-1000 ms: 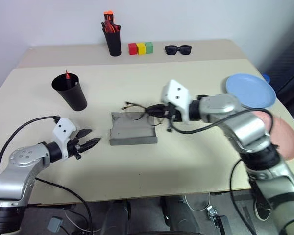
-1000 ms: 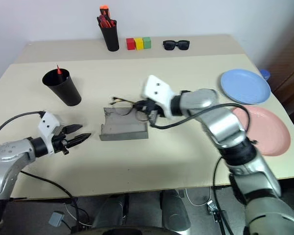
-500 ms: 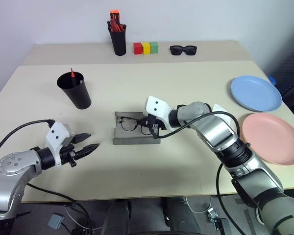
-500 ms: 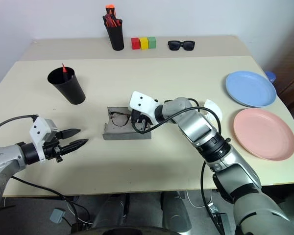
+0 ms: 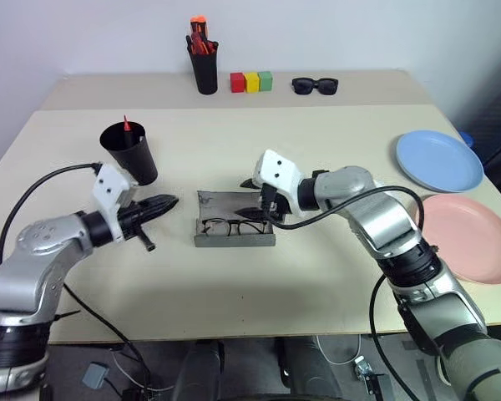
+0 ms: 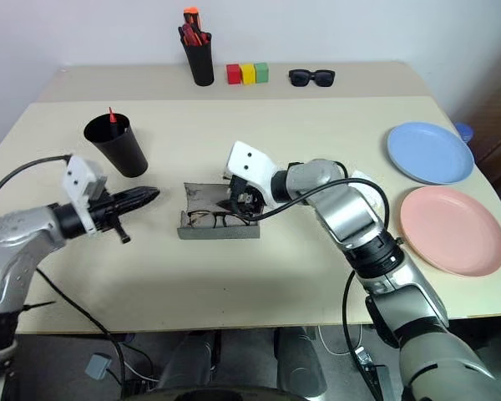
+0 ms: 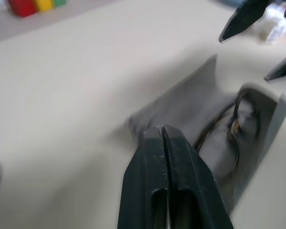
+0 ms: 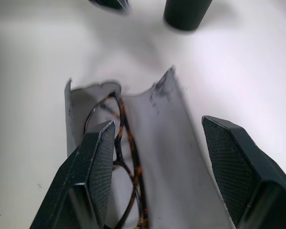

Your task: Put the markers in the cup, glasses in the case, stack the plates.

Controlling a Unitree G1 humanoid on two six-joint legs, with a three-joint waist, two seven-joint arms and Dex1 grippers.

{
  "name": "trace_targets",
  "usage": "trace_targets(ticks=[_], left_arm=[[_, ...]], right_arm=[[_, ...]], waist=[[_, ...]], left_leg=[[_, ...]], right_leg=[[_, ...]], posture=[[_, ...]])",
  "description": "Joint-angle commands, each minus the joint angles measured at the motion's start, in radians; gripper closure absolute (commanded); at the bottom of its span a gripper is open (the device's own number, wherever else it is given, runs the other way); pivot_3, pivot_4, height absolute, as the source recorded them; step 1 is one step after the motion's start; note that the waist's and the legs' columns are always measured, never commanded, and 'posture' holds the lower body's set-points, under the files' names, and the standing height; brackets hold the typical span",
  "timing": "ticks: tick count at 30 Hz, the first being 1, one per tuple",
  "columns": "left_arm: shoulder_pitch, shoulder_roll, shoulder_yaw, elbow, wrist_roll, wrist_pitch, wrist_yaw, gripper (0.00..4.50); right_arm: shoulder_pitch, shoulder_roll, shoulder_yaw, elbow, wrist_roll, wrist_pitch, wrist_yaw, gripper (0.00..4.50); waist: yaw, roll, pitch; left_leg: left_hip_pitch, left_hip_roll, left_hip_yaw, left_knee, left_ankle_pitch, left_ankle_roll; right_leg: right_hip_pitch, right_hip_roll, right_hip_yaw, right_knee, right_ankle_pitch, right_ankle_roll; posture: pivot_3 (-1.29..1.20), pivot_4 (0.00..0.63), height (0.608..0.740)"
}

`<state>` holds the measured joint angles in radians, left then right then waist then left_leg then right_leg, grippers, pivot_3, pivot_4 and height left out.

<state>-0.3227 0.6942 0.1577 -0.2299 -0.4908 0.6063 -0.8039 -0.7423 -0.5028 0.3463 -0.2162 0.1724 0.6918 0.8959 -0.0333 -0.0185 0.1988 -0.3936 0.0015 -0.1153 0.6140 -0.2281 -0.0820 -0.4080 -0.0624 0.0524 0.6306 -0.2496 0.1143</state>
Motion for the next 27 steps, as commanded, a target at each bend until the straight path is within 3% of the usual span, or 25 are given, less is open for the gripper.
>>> trace_targets(ticks=[1,10,16,21,27], left_arm=[[-0.191,-0.058,-0.109,0.14,0.085,0.022,0.069,4.46],[-0.522,-0.176,-0.255,0.575,0.162,0.066,-0.016,4.46],[-0.593,-0.207,-0.341,0.773,0.246,0.024,-0.116,4.46],[-0.588,-0.205,-0.353,0.778,0.263,-0.001,-0.203,4.46],[-0.459,-0.122,-0.346,0.546,0.213,-0.012,-0.383,4.46]], right_arm=[[0.103,-0.064,-0.09,-0.135,0.026,0.008,-0.016,1.57],[0.479,-0.225,-0.348,-0.386,0.072,-0.011,-0.059,1.57],[0.568,-0.217,-0.441,-0.434,0.11,0.008,-0.121,1.57],[0.57,-0.214,-0.451,-0.43,0.131,0.007,-0.15,1.57],[0.536,-0.215,-0.445,-0.376,0.138,-0.018,-0.165,1.57]], waist=[[0.011,-0.001,0.0],[0.012,0.0,0.0],[-0.001,0.0,0.0],[-0.008,-0.001,0.0],[-0.011,0.0,0.0]], left_leg=[[0.0,0.0,0.0,0.001,0.0,0.0],[0.0,0.0,0.0,0.0,0.0,0.0],[0.0,-0.001,0.001,0.001,0.0,0.0],[0.0,-0.001,0.001,0.0,0.0,0.0],[0.0,0.0,0.001,0.0,0.0,0.0]], right_leg=[[0.001,0.0,0.0,0.0,0.0,0.0],[-0.001,0.0,0.0,0.0,-0.001,0.001],[0.0,0.0,0.001,0.0,0.0,0.001],[0.0,0.0,0.001,0.0,-0.001,0.001],[0.0,0.0,0.001,0.0,-0.001,0.001]], posture=[[0.0,0.15,0.74],[0.0,0.15,0.74],[0.0,0.15,0.74],[0.0,0.15,0.74],[0.0,0.15,0.74]])
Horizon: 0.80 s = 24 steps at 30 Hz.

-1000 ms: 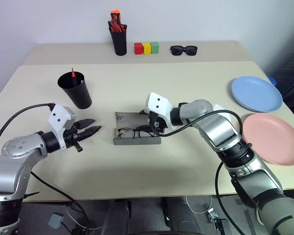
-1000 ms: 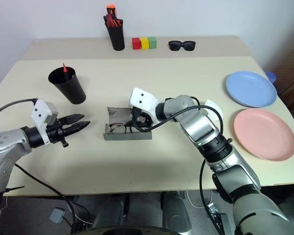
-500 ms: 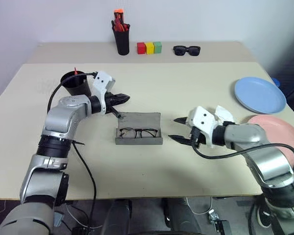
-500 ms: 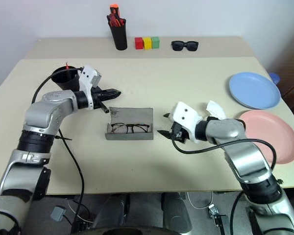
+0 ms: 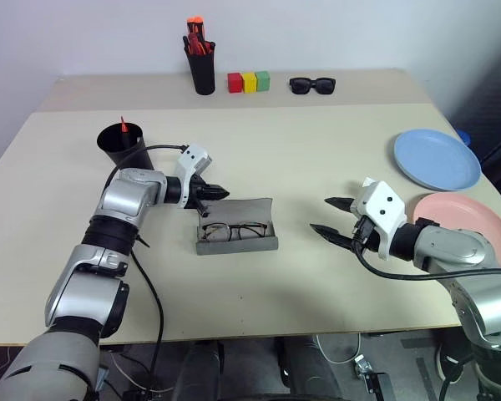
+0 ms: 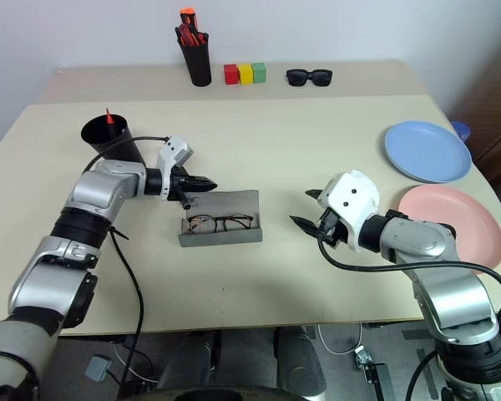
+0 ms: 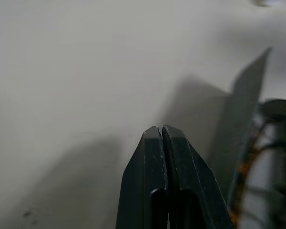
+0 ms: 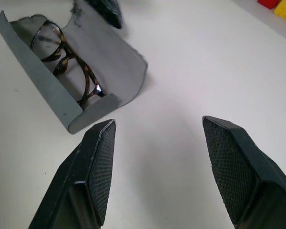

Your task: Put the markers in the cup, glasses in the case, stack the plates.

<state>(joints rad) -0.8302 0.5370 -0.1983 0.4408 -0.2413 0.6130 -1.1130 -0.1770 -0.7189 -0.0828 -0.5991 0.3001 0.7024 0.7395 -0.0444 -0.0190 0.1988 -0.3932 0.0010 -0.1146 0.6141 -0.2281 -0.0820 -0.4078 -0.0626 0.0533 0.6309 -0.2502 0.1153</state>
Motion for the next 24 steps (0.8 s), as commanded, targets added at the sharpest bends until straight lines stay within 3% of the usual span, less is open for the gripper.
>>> trace_targets(ticks=[1,10,18,24], left_arm=[[0.077,0.049,0.011,-0.172,-0.049,-0.015,-0.094,4.46],[0.282,0.151,0.009,-0.44,-0.071,-0.052,-0.157,4.46],[0.32,0.089,0.141,-0.465,-0.101,-0.194,-0.034,4.46],[0.354,0.079,0.169,-0.546,-0.125,-0.179,0.024,4.46]], right_arm=[[-0.037,0.001,-0.013,0.018,0.008,-0.035,-0.01,1.57],[-0.091,-0.004,0.002,0.126,-0.024,-0.064,-0.042,1.57],[-0.088,-0.137,-0.009,0.32,-0.159,-0.118,-0.073,1.57],[-0.139,-0.132,-0.058,0.491,-0.202,-0.146,-0.153,1.57]], waist=[[-0.001,0.0,0.0],[0.003,0.0,0.0],[0.009,0.0,0.0],[0.001,0.0,0.0]], left_leg=[[0.0,0.0,0.0,0.0,0.0,0.0],[0.0,0.0,0.0,0.0,0.0,0.0],[0.0,0.0,0.0,0.001,0.0,0.0],[0.0,0.0,0.0,0.001,0.0,0.0]], right_leg=[[0.0,0.0,0.0,0.0,0.0,0.0],[0.0,0.0,0.0,0.0,-0.001,-0.001],[0.001,0.0,0.0,0.0,-0.002,-0.003],[0.001,0.0,0.0,0.0,0.0,-0.001]], posture=[[0.0,0.15,0.74],[0.0,0.15,0.74],[0.0,0.15,0.74],[0.0,0.15,0.74]])
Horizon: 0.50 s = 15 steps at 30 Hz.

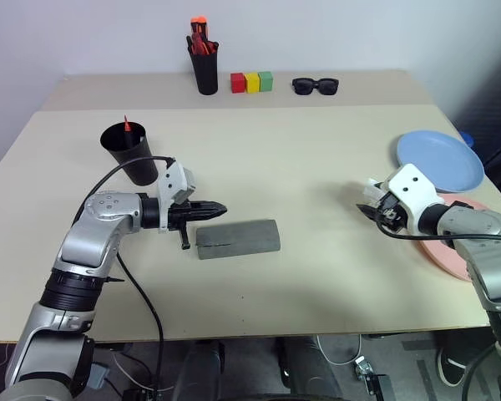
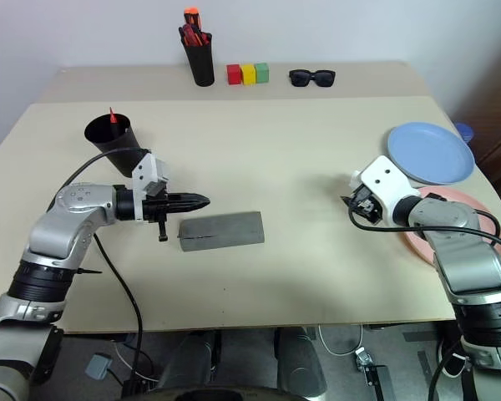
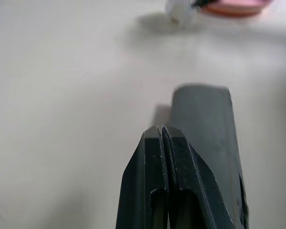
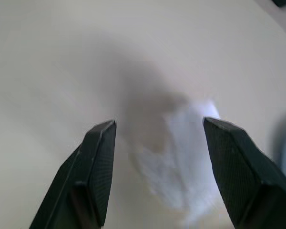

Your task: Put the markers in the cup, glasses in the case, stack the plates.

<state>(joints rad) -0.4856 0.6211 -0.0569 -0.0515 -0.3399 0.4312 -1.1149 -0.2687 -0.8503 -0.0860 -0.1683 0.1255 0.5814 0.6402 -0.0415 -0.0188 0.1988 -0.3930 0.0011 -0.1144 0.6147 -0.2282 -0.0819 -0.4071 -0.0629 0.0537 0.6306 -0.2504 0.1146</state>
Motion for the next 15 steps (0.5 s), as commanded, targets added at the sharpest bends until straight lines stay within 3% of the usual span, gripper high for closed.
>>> trace_targets(ticks=[1,8,15], left_arm=[[0.014,-0.009,0.029,-0.062,-0.031,0.007,0.035,4.46],[0.032,-0.035,0.025,-0.109,-0.06,0.039,0.092,4.46],[0.037,-0.043,0.024,-0.139,-0.075,0.068,0.124,4.46]], right_arm=[[-0.08,0.008,-0.058,0.117,-0.04,-0.037,-0.083,1.57],[-0.331,0.028,-0.031,0.52,-0.104,-0.136,-0.174,1.57],[-0.531,0.034,0.116,0.955,-0.262,-0.4,-0.19,1.57]], waist=[[-0.004,0.0,0.0],[-0.003,0.001,0.0],[-0.004,0.001,0.0]], left_leg=[[0.0,0.0,0.0,0.0,0.0,0.0],[0.001,0.0,0.002,0.0,0.0,0.0],[0.001,0.0,0.002,0.0,0.0,0.0]], right_leg=[[0.0,0.0,0.0,0.0,0.0,0.0],[0.0,0.0,0.001,0.0,0.001,0.0],[0.0,0.0,0.001,0.0,0.001,0.0]], posture=[[0.0,0.15,0.74],[0.0,0.15,0.74],[0.0,0.15,0.74]])
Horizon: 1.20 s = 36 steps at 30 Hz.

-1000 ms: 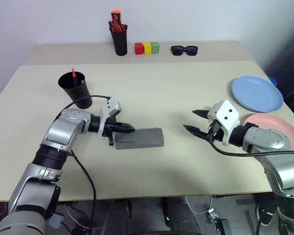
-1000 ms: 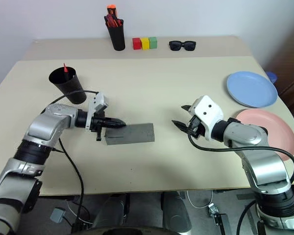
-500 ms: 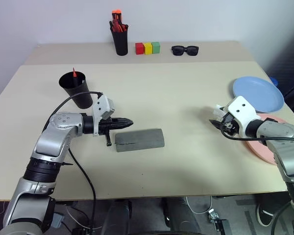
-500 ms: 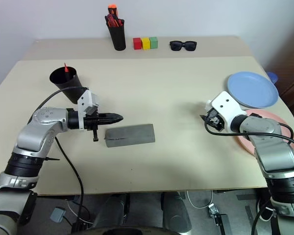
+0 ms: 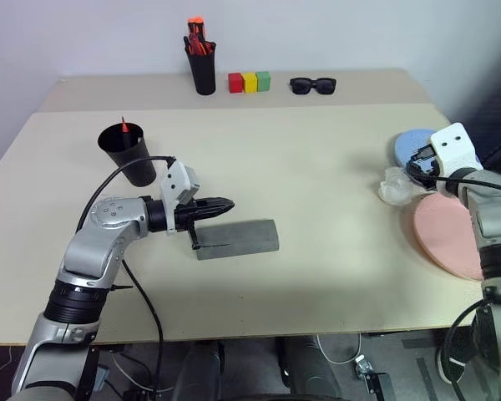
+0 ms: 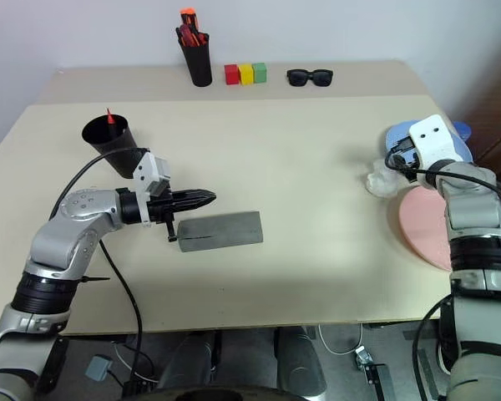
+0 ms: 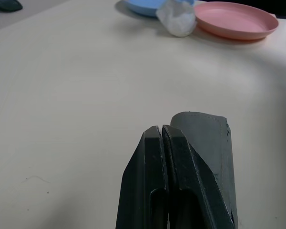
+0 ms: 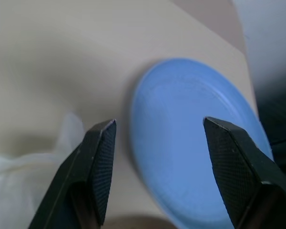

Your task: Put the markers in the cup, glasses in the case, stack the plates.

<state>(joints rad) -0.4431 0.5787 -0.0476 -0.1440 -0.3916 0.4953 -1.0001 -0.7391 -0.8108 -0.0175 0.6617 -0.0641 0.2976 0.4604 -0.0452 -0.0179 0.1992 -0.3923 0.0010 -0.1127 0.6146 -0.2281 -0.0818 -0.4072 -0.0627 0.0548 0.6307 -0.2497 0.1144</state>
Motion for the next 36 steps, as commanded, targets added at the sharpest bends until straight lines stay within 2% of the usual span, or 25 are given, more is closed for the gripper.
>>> trace_targets(ticks=[1,5,10,13,17,20,25,28,32,36], left_arm=[[0.0,0.0,0.015,-0.049,-0.024,0.004,0.012,4.46],[0.02,0.003,0.019,-0.058,-0.03,0.004,0.026,4.46],[0.044,0.003,0.021,-0.071,-0.035,0.001,0.038,4.46],[0.051,0.004,0.024,-0.076,-0.037,-0.001,0.048,4.5],[0.059,0.007,0.025,-0.078,-0.041,-0.004,0.053,4.5],[0.064,0.006,0.021,-0.072,-0.036,-0.014,0.055,4.5],[0.062,0.005,0.024,-0.064,-0.032,-0.029,0.061,4.5],[0.046,0.006,0.027,-0.043,-0.037,-0.032,0.056,4.5],[0.019,0.003,0.006,-0.027,-0.048,-0.034,0.018,4.5],[-0.014,-0.006,-0.034,-0.003,-0.036,-0.045,-0.021,4.5]], right_arm=[[-0.085,-0.004,0.068,0.184,-0.094,-0.152,-0.013,1.57],[-0.159,0.004,0.125,0.361,-0.154,-0.255,-0.022,1.57],[-0.204,0.026,0.148,0.493,-0.186,-0.286,-0.012,1.57],[-0.214,0.031,0.141,0.518,-0.185,-0.298,-0.004,2.44],[-0.215,0.036,0.129,0.521,-0.177,-0.309,0.005,4.45],[-0.195,0.022,0.13,0.474,-0.185,-0.346,-0.013,4.45],[-0.121,-0.037,0.114,0.29,-0.188,-0.397,-0.015,4.45],[0.02,-0.105,0.021,-0.012,-0.103,-0.332,0.07,4.45],[0.338,-0.211,-0.178,-0.479,0.057,-0.117,0.255,4.45],[0.682,-0.263,-0.413,-0.795,0.125,0.061,0.387,4.45]], waist=[[0.0,0.0,0.0],[-0.001,0.001,0.0],[-0.003,0.001,0.0],[-0.003,0.001,0.0],[-0.004,0.001,0.0],[-0.003,0.001,0.0],[-0.002,0.003,0.001],[0.005,0.003,0.001],[0.014,0.004,0.001],[0.027,0.005,0.001]], left_leg=[[0.0,0.0,0.0,0.0,0.0,0.0],[0.0,0.0,0.0,-0.001,0.0,0.0],[0.0,0.0,0.0,0.0,0.0,0.0],[0.0,0.0,0.0,0.0,0.0,0.0],[0.0,0.0,0.0,0.0,0.0,0.0],[0.0,0.0,0.0,0.0,0.0,0.0],[0.0,0.0,0.0,0.0,0.0,0.0],[0.0,0.0,0.0,-0.001,0.0,0.0],[0.0,0.0,-0.001,0.0,0.0,0.0],[0.0,0.0,-0.001,0.001,0.0,0.0]], right_leg=[[0.0,0.0,0.0,0.0,0.0,0.0],[0.0,0.0,0.0,0.0,0.0,0.0],[0.0,0.0,0.0,0.0,0.0,0.0],[0.0,0.0,0.0,0.0,0.0,0.0],[0.0,0.0,0.001,0.0,0.0,0.0],[0.0,0.0,0.001,0.0,0.0,0.0],[0.0,0.0,0.001,0.0,0.0,0.0],[0.0,0.0,0.0,0.001,0.0,0.0],[0.0,0.0,0.0,0.0,0.0,0.001],[0.002,0.0,0.0,0.0,-0.001,0.001]], posture=[[0.0,0.15,0.74],[0.0,0.15,0.74],[0.0,0.15,0.74],[0.0,0.15,0.74],[0.0,0.15,0.74],[0.0,0.15,0.74],[0.0,0.15,0.74],[0.0,0.15,0.74],[0.0,0.15,0.74],[0.0,0.15,0.74]])
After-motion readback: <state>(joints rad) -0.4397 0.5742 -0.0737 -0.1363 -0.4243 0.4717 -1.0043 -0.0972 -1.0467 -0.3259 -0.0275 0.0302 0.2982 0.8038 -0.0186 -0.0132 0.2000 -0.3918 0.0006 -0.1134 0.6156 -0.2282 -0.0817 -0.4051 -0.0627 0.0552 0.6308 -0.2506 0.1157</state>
